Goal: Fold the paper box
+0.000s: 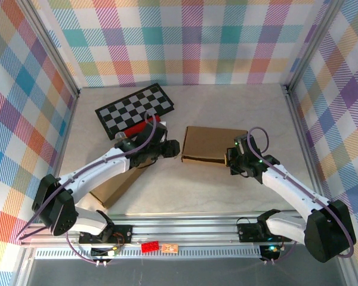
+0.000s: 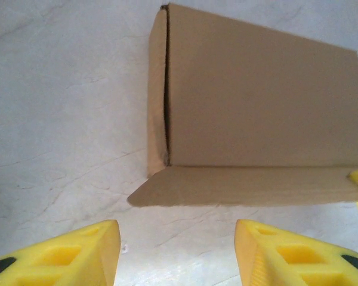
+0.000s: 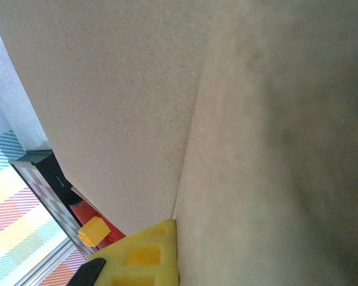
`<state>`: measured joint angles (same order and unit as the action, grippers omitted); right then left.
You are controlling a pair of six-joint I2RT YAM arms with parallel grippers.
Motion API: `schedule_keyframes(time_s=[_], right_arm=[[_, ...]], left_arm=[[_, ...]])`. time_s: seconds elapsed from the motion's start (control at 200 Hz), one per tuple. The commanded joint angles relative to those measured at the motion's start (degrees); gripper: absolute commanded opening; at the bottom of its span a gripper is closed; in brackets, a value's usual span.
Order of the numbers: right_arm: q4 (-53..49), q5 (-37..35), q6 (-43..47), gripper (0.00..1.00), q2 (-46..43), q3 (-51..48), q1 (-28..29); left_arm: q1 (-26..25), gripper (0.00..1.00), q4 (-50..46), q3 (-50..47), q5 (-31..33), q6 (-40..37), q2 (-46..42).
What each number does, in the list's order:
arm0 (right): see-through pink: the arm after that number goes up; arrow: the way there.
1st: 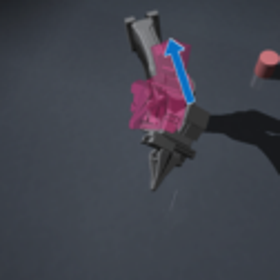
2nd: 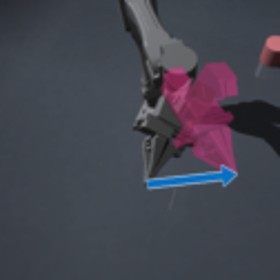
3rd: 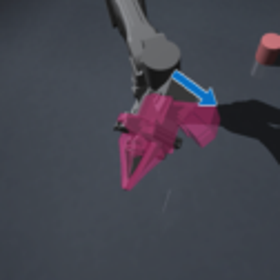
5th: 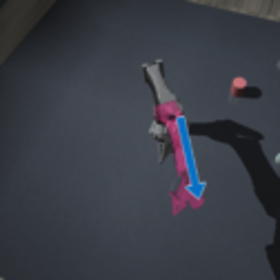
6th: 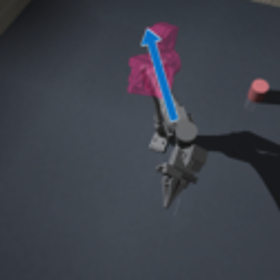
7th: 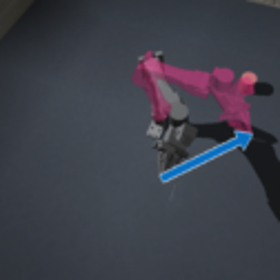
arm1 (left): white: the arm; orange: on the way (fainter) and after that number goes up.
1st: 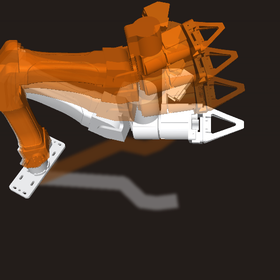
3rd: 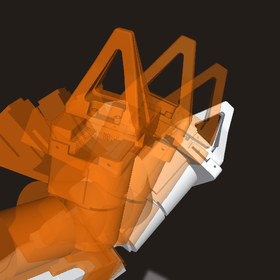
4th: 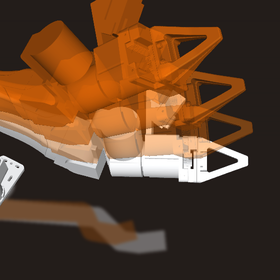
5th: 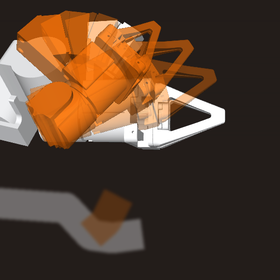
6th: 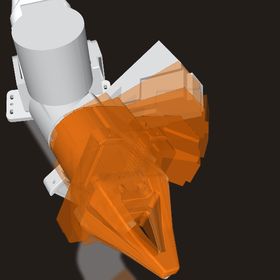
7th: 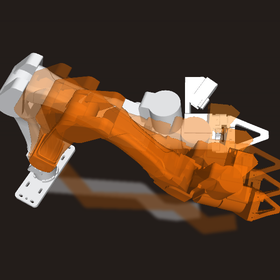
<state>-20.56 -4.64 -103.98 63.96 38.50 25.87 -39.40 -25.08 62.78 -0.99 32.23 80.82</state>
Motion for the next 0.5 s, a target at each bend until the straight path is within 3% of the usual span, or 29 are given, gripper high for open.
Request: schedule_keyframes(time_s=[0.0, 0.29, 0.495], right_arm=[[-2.2, 0.3, 3.3, 0.04, 0.8, -0.4, 0.3], [-8.4, 4.7, 8.8, 0.48, 1.3, 1.3, -0.8], [-19.0, 7.6, 20.0, 0.6, 0.7, 7.3, -3.1]], left_arm=[[1.4, 0.52, -10.1, 4.8, -3.7, 3.3, 4.1], [2.5, 0.52, -13.9, 13.3, -5.8, 2.0, 12.1], [3.0, 0.53, -14.9, 17.8, -7.6, -0.9, 19.2]])
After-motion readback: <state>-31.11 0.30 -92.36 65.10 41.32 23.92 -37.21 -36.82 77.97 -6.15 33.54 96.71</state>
